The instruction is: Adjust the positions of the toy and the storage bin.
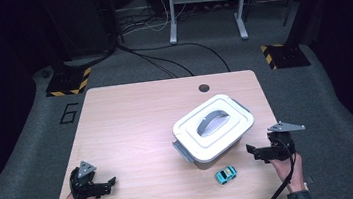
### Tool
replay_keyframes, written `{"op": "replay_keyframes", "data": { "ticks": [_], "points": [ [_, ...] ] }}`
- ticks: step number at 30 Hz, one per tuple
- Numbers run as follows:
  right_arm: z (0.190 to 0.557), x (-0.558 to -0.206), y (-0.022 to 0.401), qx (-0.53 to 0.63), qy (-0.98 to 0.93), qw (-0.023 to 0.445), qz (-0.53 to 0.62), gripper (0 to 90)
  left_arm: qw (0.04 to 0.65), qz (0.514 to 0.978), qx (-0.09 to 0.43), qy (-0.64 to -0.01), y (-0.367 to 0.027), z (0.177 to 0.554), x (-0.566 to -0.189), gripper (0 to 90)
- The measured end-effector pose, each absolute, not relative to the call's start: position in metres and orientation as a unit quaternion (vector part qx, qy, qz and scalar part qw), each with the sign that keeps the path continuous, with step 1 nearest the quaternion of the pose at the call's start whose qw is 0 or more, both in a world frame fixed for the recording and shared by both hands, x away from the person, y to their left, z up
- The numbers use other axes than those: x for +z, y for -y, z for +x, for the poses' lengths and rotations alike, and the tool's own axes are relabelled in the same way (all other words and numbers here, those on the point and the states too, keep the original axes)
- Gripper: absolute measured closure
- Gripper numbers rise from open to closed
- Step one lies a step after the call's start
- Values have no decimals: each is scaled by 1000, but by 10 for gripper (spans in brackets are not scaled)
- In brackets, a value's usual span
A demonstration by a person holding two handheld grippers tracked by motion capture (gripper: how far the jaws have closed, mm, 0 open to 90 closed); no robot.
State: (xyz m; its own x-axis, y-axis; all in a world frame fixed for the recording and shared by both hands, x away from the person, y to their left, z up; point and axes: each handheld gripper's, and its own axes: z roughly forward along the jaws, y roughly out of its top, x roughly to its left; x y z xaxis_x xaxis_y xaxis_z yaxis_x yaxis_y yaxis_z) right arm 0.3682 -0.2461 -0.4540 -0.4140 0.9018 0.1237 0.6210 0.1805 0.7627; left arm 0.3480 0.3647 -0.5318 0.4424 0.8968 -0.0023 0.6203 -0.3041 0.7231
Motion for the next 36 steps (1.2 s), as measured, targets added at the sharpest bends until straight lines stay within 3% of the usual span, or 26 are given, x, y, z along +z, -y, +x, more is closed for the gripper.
{"op": "replay_keyframes", "data": {
  "ticks": [16, 36],
  "points": [
    [382, -402, 229, 399, -754, 212, 476, 0, 331, 784, 206, -483, -365, 348, -531, 3],
    [428, -402, 205, 370, -780, 174, 473, 12, 332, 783, 209, -482, -365, 348, -532, 4]
  ]
}}
